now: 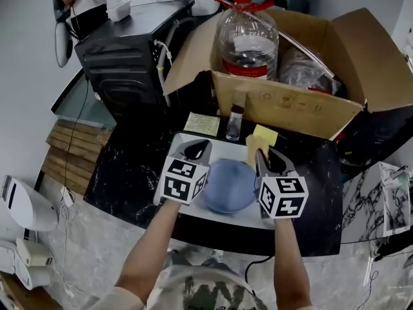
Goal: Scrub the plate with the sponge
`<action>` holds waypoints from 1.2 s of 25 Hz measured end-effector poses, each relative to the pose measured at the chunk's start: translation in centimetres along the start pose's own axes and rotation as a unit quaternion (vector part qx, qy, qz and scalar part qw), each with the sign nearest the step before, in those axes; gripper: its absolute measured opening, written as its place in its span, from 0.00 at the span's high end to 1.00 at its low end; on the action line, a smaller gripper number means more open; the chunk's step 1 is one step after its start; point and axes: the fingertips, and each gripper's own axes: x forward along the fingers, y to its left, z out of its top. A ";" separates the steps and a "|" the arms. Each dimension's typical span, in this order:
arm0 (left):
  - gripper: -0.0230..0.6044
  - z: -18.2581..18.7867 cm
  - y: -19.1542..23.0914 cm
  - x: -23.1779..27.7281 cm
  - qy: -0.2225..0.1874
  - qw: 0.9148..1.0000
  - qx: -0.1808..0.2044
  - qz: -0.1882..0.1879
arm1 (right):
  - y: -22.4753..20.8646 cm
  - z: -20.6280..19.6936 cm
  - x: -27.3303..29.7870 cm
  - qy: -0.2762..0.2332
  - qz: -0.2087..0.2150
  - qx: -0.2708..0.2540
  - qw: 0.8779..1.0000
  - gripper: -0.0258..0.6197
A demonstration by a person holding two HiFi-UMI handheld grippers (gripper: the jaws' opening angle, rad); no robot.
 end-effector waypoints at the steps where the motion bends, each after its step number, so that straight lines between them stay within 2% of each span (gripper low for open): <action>1: 0.96 -0.1 0.2 0.0 0.002 1.000 0.000 0.002 | 0.0 -0.1 0.3 0.001 0.003 0.000 1.000 0.85; 10: 0.96 -0.7 2.7 0.4 0.007 1.000 -0.001 -0.004 | 1.2 -0.7 2.3 0.014 -0.004 -0.005 1.000 0.85; 15: 0.96 -1.8 3.3 0.9 0.015 1.000 -0.005 -0.023 | 1.7 -1.9 3.1 0.031 -0.002 -0.002 1.000 0.85; 23: 0.96 -4.1 4.3 1.2 0.024 0.999 -0.005 -0.040 | 2.7 -5.6 4.7 0.075 0.002 0.015 0.997 0.85; 30: 0.96 -5.5 5.0 1.3 0.030 0.999 -0.009 -0.045 | 4.7 -9.4 7.3 0.124 0.025 0.022 0.992 0.85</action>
